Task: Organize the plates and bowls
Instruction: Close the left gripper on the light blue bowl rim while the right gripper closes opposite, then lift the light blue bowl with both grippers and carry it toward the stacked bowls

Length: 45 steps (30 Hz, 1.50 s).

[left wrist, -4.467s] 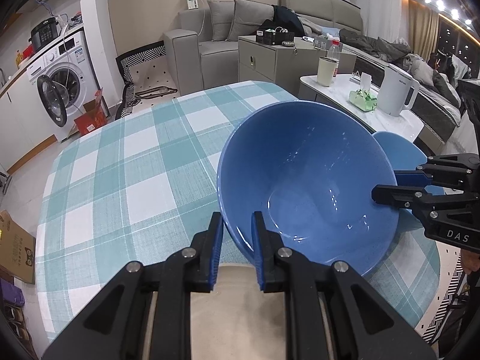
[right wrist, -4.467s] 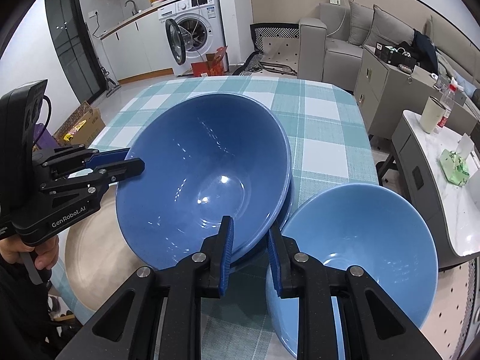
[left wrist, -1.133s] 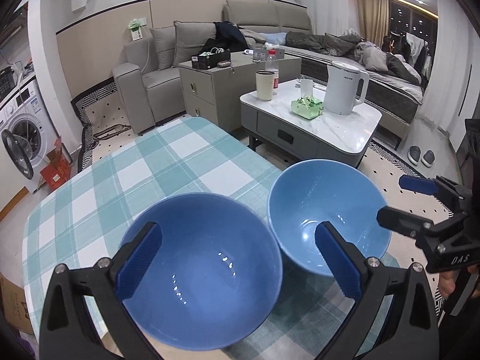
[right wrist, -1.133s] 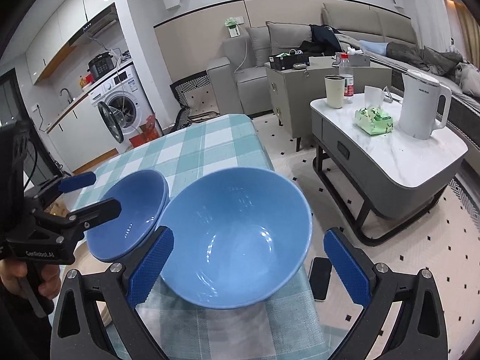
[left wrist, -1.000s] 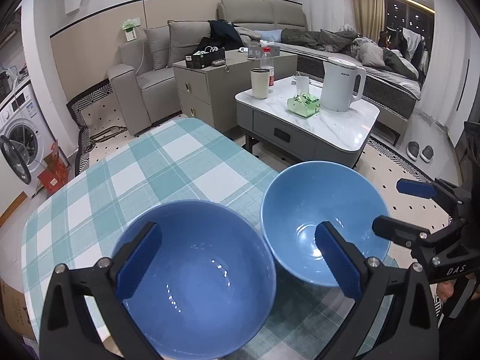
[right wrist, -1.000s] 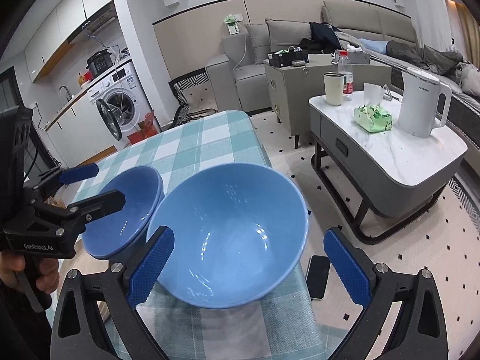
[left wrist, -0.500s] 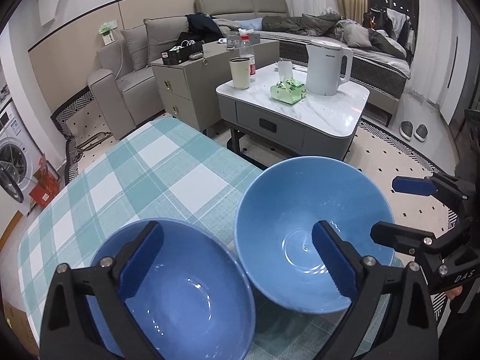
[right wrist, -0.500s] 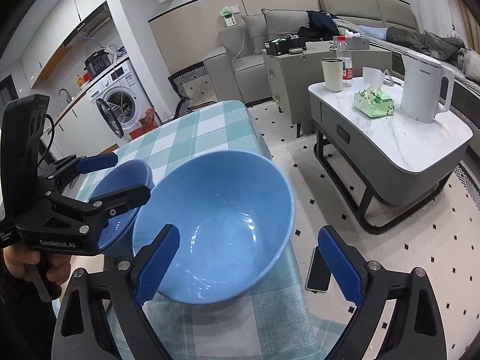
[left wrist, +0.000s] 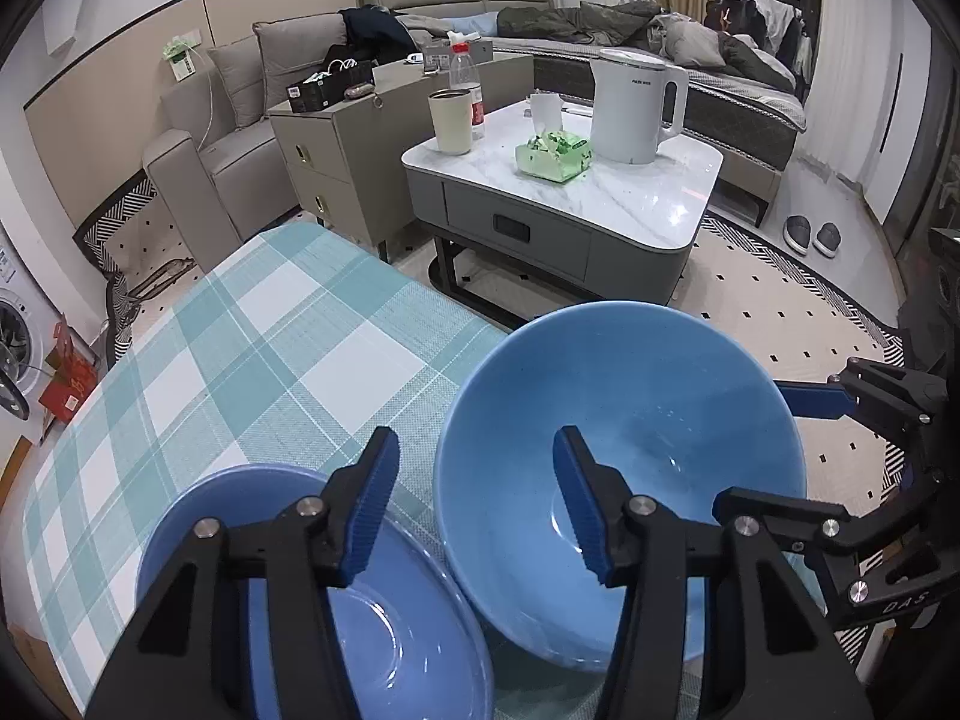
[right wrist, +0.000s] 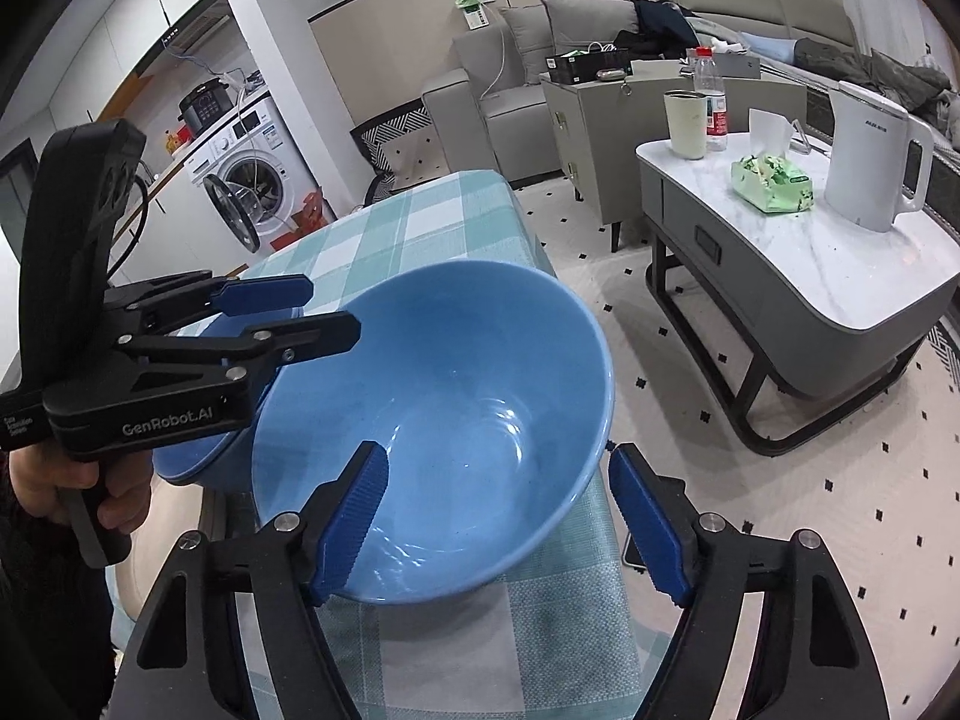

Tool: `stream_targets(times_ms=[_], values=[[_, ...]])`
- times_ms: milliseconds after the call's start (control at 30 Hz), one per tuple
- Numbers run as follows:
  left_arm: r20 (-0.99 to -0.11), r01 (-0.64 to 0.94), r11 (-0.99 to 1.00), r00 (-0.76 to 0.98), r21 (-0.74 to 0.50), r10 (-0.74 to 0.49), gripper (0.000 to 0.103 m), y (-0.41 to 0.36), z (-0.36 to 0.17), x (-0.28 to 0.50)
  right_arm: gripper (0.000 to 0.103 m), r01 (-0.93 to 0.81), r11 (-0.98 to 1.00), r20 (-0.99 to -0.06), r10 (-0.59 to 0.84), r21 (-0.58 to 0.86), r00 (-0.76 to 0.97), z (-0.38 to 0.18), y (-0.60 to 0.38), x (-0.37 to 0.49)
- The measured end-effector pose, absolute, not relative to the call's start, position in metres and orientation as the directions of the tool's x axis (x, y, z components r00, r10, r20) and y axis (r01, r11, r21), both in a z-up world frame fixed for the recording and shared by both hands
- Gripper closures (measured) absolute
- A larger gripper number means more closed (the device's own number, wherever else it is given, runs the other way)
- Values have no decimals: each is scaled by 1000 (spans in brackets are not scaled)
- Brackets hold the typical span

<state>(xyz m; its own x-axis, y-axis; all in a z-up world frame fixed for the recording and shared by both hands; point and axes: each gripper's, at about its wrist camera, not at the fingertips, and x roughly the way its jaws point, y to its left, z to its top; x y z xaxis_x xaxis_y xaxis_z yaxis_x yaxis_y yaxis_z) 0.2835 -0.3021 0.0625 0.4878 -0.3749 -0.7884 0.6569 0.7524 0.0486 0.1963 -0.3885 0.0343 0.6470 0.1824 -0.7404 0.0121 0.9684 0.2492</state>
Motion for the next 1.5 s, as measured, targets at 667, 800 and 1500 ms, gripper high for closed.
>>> stream_targets(times_ms=[667, 800, 1500], values=[[-815, 653, 753, 478, 80, -328, 72, -310, 50, 284, 56, 8, 976, -753, 164, 220, 637, 31, -393, 193], [-813, 656, 751, 476, 75, -335, 72, -311, 50, 283, 56, 22, 978, -754, 145, 208, 640, 31, -394, 193], [-832, 670, 739, 451, 77, -322, 72, -308, 41, 272, 56, 29, 985, -772, 117, 173, 624, 28, -395, 192]])
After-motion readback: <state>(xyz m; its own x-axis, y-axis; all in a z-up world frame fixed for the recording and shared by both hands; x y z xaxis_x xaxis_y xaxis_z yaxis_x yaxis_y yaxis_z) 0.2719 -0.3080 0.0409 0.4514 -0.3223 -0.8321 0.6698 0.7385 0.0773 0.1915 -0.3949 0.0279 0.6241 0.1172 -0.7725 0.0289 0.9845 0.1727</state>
